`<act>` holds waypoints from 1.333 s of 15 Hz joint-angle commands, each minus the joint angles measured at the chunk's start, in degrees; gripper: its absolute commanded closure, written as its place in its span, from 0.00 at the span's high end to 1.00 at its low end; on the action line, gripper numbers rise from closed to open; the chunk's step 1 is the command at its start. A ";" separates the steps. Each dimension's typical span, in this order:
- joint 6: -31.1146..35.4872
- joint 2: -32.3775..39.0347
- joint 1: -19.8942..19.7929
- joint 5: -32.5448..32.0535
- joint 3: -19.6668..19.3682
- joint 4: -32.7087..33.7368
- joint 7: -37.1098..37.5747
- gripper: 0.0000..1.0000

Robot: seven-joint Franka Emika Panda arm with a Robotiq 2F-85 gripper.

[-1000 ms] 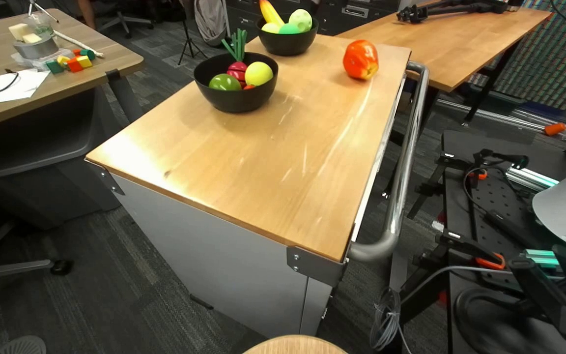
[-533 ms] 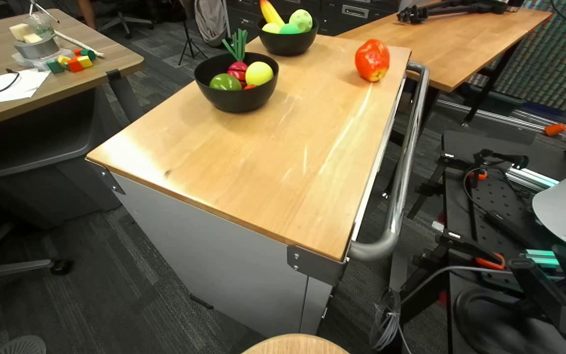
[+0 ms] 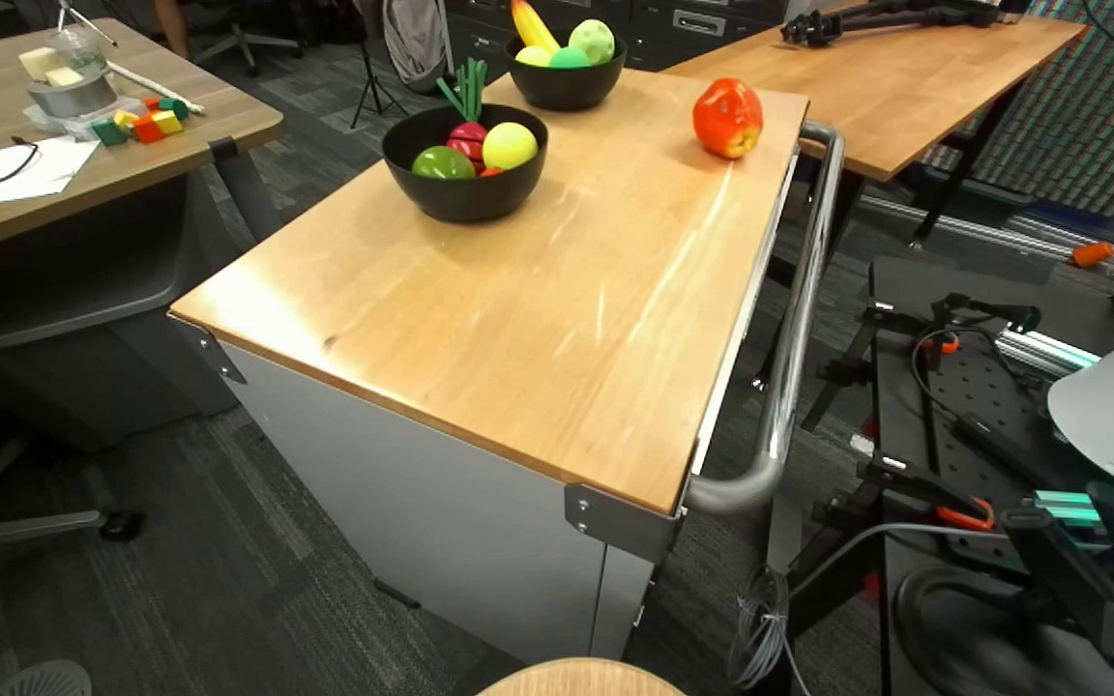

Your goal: Take the toy fruits and vegetables from the black bowls and place them on the table

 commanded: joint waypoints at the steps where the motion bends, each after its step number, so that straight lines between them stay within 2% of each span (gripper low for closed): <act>1: 4.75 3.03 -0.32 -2.25 -0.66 0.13 2.71 1.00; 11: 4.32 10.51 -3.01 7.91 -0.92 3.02 3.13 1.00; 17: 3.55 12.39 -4.68 18.96 2.39 5.73 1.18 1.00; 20: 3.74 13.47 -4.58 21.66 3.35 7.56 1.11 1.00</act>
